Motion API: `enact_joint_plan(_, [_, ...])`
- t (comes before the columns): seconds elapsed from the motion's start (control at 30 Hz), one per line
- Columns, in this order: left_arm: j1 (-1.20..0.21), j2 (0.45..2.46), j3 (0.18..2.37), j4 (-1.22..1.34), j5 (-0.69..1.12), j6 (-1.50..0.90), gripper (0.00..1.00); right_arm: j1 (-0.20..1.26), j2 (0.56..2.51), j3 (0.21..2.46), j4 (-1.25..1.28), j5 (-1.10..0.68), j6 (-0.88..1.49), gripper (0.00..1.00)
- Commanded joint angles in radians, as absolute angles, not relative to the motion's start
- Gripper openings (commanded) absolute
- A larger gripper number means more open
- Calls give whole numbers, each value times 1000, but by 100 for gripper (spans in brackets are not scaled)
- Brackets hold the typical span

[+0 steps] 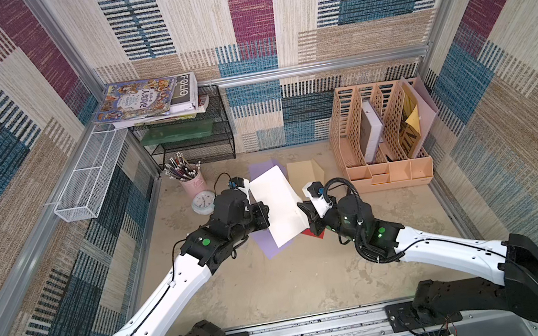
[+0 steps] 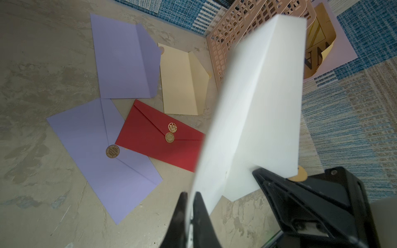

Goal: Open the envelope
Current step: Open the envelope flap on the envelope.

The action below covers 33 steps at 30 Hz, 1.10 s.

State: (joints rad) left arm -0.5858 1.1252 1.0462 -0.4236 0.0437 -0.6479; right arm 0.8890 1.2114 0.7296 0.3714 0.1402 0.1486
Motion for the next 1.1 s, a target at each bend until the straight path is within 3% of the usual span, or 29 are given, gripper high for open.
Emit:
enact_joint_plan(0.0, [-574, 1134, 1041, -434, 12, -628, 31, 885, 1194, 729, 400, 39, 181, 0])
enact_joint_plan(0.07, [-564, 1146, 1042, -440, 2, -624, 56, 883, 1180, 729, 400, 2, 195, 0])
enact_joint_plan(0.13, [-551, 1163, 1039, -433, 14, -622, 65, 882, 1167, 734, 397, -35, 211, 0])
enact_joint_plan(0.5, [-534, 1209, 1031, -394, 57, -625, 67, 881, 1135, 731, 397, -104, 244, 0])
enact_joint_plan(1.07, [-522, 1249, 1037, -351, 107, -637, 67, 809, 1206, 718, 585, -362, 431, 0])
